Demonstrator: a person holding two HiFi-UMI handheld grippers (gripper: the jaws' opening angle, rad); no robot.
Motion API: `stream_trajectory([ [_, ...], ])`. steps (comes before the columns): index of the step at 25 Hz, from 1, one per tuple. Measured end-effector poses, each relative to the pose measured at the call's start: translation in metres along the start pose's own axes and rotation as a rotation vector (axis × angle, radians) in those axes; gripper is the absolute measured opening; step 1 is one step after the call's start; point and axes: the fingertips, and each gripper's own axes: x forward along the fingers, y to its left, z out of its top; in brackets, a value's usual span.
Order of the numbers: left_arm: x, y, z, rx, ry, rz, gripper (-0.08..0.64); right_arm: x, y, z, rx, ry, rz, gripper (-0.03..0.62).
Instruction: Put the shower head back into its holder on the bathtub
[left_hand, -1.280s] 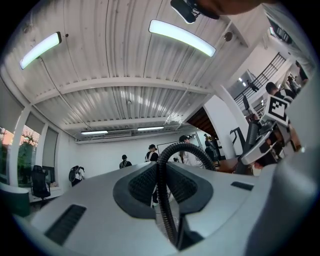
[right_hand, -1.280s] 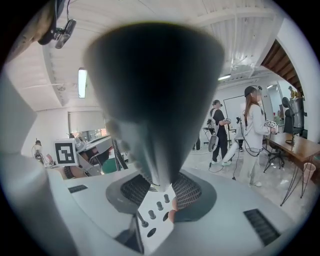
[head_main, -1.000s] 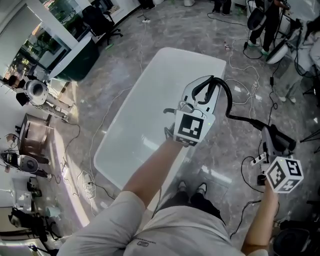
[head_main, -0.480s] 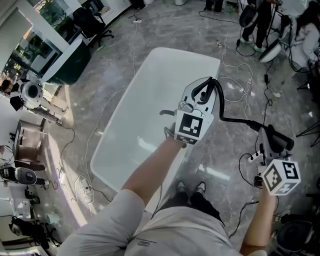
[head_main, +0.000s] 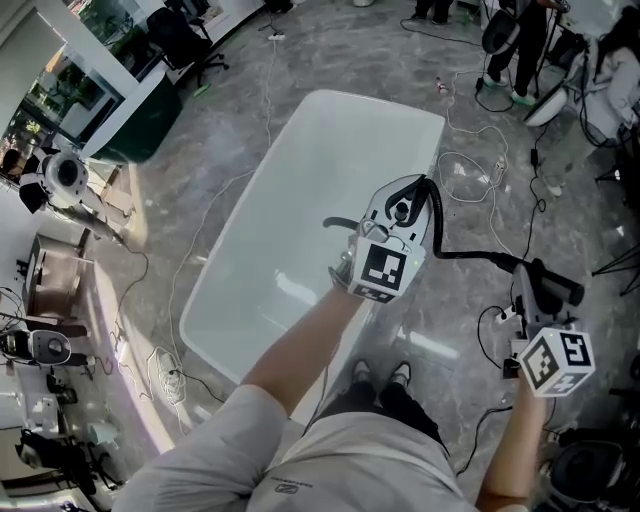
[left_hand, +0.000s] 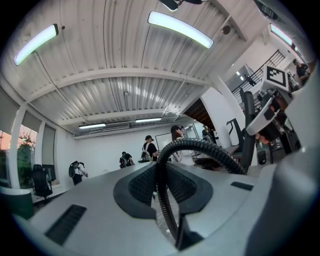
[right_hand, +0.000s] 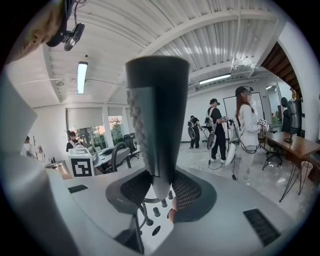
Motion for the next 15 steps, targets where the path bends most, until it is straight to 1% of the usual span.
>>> stream_trajectory([
  [3, -0.024, 0.005, -0.027, -0.024, 0.061, 0.019, 0.054, 0.004, 0.004, -0.005, 0.015, 0.006, 0.023, 0.141],
  [6, -0.047, 0.005, -0.049, -0.036, 0.111, 0.038, 0.053, 0.006, 0.009, -0.006, 0.008, 0.008, 0.046, 0.141],
  [9, -0.071, 0.01, -0.057, -0.033, 0.147, 0.068, 0.053, 0.007, 0.02, -0.008, 0.008, 0.01, 0.072, 0.141],
  [12, -0.092, 0.02, -0.059, -0.026, 0.164, 0.099, 0.052, 0.011, 0.032, -0.011, 0.014, 0.018, 0.101, 0.141],
  [15, -0.104, 0.023, -0.074, -0.044, 0.209, 0.113, 0.053, 0.019, 0.041, -0.017, 0.011, 0.034, 0.122, 0.141],
])
